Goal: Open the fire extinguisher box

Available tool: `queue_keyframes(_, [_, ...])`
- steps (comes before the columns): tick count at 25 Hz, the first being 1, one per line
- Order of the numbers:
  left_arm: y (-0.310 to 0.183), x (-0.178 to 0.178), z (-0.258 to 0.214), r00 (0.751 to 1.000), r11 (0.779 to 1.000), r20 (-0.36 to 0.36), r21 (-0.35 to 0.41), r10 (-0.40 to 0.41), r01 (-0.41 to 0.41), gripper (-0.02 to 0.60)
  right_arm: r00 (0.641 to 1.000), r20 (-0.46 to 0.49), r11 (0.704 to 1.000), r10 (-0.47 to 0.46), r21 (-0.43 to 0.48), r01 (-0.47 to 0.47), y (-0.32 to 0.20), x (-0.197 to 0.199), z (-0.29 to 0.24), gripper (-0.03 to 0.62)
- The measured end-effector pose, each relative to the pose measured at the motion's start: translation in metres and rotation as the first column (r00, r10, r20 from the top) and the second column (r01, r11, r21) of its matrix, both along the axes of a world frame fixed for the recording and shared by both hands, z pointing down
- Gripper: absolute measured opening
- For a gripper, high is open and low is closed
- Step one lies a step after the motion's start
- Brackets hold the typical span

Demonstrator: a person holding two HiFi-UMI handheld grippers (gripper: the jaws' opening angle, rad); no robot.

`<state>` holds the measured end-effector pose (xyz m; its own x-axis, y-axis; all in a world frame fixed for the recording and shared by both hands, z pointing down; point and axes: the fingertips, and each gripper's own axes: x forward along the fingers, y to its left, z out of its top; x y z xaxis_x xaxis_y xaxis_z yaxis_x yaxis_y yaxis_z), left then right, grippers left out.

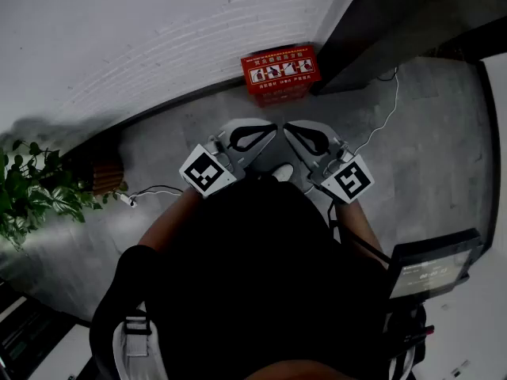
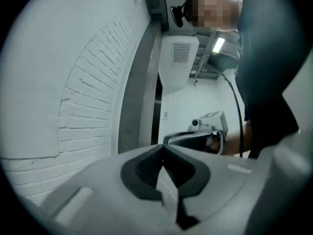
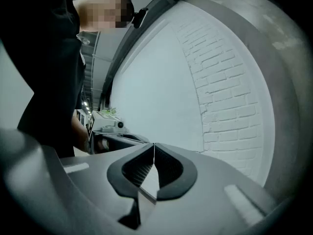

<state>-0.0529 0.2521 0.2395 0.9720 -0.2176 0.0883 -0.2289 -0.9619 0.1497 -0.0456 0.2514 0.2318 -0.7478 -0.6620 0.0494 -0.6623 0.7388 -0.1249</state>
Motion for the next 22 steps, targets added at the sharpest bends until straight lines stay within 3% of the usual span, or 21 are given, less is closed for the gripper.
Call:
queue_keyframes(10, [0.007,0.023,0.013,0.999,0.999,0.037,0.044,-0.03,0.028,0.003,0.999,0.006,0.999,-0.039,-0.003,0.039,0.003,0.026,0.014,0.009])
queue_keyframes(17, [-0.049,0.032,0.032,0.997,0.998,0.04,-0.02,-0.062,0.063,0.003,0.998,0.01,0.996,-0.06,-0.058,0.06,-0.053,0.036,0.033,0.011])
queue_keyframes(22, [-0.117,0.029,0.048,0.997,0.996,0.019,-0.044,-0.073,0.073,0.003,0.998,-0.024,0.995,-0.054,-0.08,0.052,-0.119,0.035,0.042,0.011])
